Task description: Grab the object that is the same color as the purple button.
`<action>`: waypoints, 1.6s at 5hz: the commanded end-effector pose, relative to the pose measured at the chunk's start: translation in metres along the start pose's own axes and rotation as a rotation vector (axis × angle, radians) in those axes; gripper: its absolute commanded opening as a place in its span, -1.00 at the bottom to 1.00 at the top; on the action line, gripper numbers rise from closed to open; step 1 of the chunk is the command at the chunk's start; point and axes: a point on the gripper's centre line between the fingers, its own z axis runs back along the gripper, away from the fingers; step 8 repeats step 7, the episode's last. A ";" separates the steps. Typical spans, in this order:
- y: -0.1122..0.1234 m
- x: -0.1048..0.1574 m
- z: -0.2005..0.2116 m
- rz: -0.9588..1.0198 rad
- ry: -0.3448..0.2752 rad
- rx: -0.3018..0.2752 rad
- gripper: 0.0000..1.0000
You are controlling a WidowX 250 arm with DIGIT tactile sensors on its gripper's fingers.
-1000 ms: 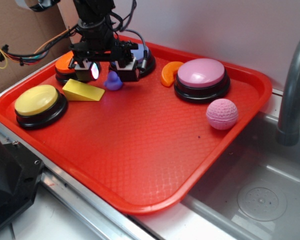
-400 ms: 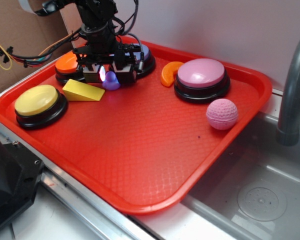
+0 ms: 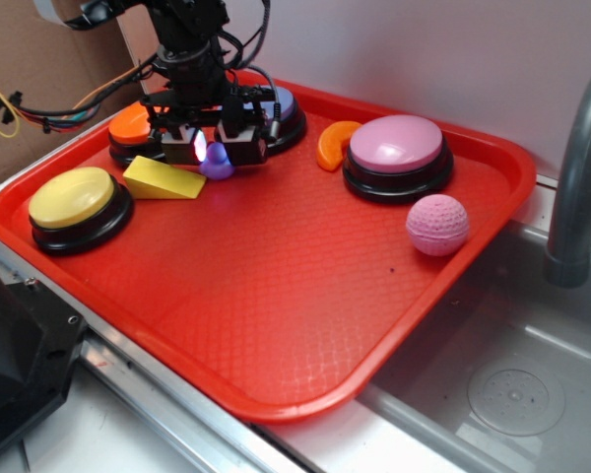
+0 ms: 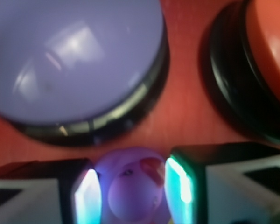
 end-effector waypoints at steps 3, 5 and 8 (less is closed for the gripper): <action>-0.014 -0.050 0.105 -0.206 0.017 -0.152 -1.00; 0.000 -0.083 0.107 -0.253 0.163 -0.142 -1.00; 0.010 -0.083 0.114 -0.428 0.226 -0.045 -1.00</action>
